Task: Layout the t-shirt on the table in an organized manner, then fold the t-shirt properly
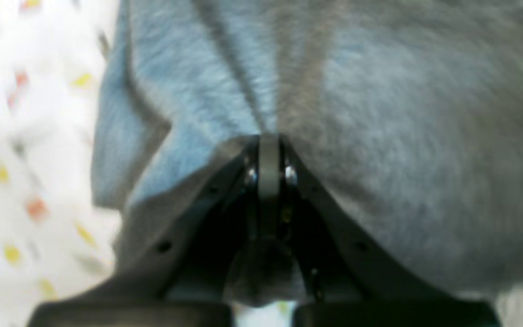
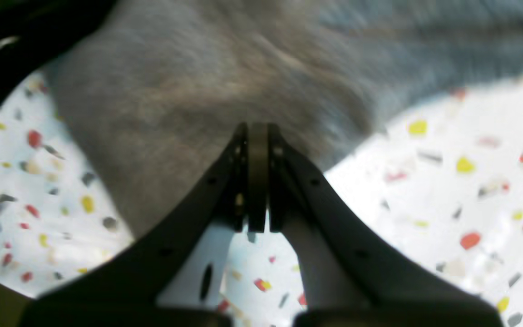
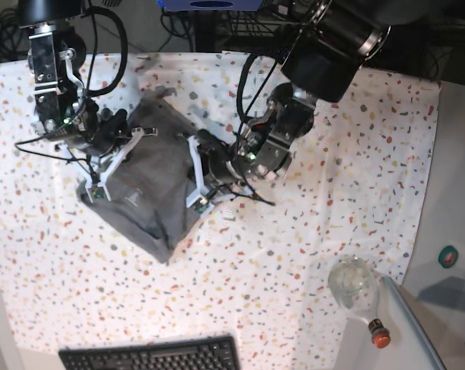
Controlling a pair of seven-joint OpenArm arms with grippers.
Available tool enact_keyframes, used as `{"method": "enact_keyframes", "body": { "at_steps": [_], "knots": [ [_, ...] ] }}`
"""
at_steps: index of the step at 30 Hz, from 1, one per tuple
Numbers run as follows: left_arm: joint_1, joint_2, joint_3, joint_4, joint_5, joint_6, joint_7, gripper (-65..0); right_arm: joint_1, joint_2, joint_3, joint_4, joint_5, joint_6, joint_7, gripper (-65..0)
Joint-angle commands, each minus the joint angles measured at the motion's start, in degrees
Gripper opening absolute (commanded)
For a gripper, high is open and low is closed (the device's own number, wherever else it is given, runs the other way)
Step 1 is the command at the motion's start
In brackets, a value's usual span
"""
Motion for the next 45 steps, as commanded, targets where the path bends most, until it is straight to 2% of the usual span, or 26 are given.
{"method": "enact_keyframes", "body": {
  "at_steps": [1,4,9,15,19,25,28,32,36,40,43,45],
  "knots": [
    [1.4,-0.1,0.0,3.1,1.0,-0.1,5.0,-65.0,0.0,1.3,0.0,1.0,0.5,0.3,0.7,-65.0],
    [6.3,-0.2,0.0,10.8,1.0,-0.1,9.3,-65.0,-0.7,2.1,0.3,0.7,0.4,0.3,1.5,-65.0],
    [12.6,-0.2,0.0,17.6,1.2,-0.1,9.6,-65.0,-0.8,3.7,0.2,0.1,0.4,0.3,1.5,-65.0],
    [14.3,-0.3,0.0,18.0,1.1,0.0,9.6,-65.0,-0.6,4.8,0.2,-1.6,0.4,0.3,1.5,-65.0],
    [14.3,-0.4,0.0,21.7,1.0,2.0,9.8,-65.0,-2.5,5.1,0.3,1.6,0.4,0.2,1.8,-65.0],
    [17.1,-1.4,0.0,34.6,1.1,2.0,17.6,-65.0,-6.8,5.1,0.4,10.8,0.4,0.2,1.5,-65.0],
    [20.9,-2.3,-5.0,43.2,1.4,2.0,20.3,-65.0,-10.3,5.5,0.9,15.6,0.4,0.0,1.5,-65.0],
    [28.9,-6.0,-14.8,53.7,1.1,2.0,24.0,-65.0,-17.6,6.0,9.7,20.0,0.4,0.2,1.5,-65.0],
    [40.1,-14.2,-18.7,54.7,1.1,2.0,23.8,-65.0,-29.0,6.3,17.6,23.9,0.5,0.4,1.8,-65.0],
    [53.1,-17.4,-19.3,53.8,1.1,2.0,17.6,-65.0,-37.5,5.8,20.5,23.0,0.6,0.4,1.7,-65.0],
    [59.4,-17.5,-18.6,51.3,1.1,2.0,12.0,-65.0,-42.1,5.7,16.8,21.3,0.8,0.4,1.8,-65.0],
    [60.1,-17.1,-17.8,46.7,1.1,2.0,10.0,-65.0,-43.4,5.8,10.6,17.4,0.8,0.4,1.8,-65.0]
  ]
}}
